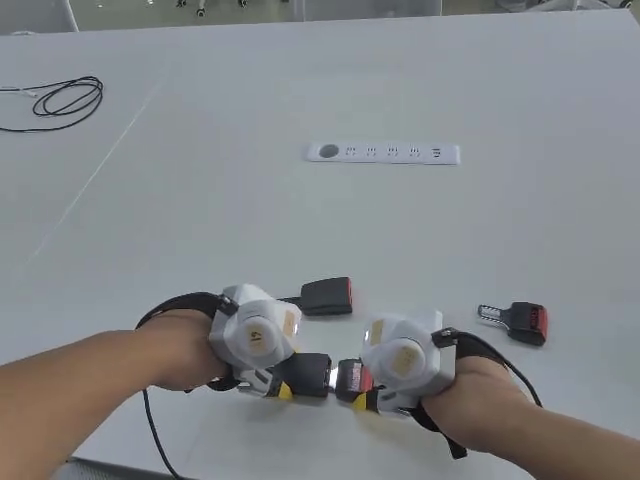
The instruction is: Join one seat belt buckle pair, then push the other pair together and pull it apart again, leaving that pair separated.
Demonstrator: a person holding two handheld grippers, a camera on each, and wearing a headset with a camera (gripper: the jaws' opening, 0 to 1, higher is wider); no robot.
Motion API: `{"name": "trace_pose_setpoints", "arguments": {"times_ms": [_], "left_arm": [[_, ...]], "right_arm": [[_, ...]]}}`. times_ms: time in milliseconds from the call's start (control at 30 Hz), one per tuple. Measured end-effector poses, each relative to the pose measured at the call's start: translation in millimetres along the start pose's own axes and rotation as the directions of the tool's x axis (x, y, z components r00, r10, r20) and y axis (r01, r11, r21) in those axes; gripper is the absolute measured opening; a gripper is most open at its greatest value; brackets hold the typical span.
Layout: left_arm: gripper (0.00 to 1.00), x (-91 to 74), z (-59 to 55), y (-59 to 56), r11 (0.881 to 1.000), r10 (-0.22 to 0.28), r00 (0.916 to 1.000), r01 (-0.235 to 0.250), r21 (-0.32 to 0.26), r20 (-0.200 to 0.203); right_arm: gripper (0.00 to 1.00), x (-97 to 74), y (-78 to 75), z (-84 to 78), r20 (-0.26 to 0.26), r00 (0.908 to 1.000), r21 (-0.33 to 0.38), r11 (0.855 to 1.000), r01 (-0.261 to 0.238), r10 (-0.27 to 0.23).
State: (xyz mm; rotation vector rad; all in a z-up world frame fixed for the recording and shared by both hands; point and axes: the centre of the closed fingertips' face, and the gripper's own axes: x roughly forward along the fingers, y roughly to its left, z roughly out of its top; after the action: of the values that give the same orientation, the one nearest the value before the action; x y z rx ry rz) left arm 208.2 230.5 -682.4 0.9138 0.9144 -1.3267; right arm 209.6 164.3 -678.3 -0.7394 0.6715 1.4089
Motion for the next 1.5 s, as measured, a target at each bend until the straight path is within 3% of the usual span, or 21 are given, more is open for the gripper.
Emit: {"name": "trace_pose_setpoints", "arguments": {"times_ms": [200, 233, 633, 933, 1500], "left_arm": [[0.31, -0.1, -0.2, -0.5, 1.0, 0.002, 1.0, -0.002, 0.0, -0.001], [0.31, -0.8, -0.7, -0.3, 1.0, 0.0, 1.0, 0.0, -0.001, -0.003], [0.31, -4.6, -3.2, -1.2, 1.0, 0.019, 0.9995, -0.019, -0.006, 0.024], [0.3, -2.9, -2.4, -0.8, 1.0, 0.015, 0.9992, -0.014, -0.017, 0.036], [0.33, -0.8, -1.5, -0.9, 0.999, 0.011, 0.9999, -0.011, -0.033, 0.013]], "right_arm": [[0.29, 1.9, 0.8, 2.6, -0.001, 1.0, 0.013, 1.0, 0.002, -0.002], [0.29, 2.6, -4.0, 7.6, 0.01, 0.9997, 0.007, 1.0, 0.02, -0.021], [0.3, 0.2, 2.5, 1.7, -0.019, 0.9998, -0.032, 0.999, 0.007, -0.007], [0.3, 0.7, 0.8, -1.7, -0.013, 0.9998, -0.007, 1.0, -0.016, 0.016], [0.33, -1.1, 2.8, 0.3, 0.026, 0.9996, 0.041, 0.999, -0.013, 0.012]]}}
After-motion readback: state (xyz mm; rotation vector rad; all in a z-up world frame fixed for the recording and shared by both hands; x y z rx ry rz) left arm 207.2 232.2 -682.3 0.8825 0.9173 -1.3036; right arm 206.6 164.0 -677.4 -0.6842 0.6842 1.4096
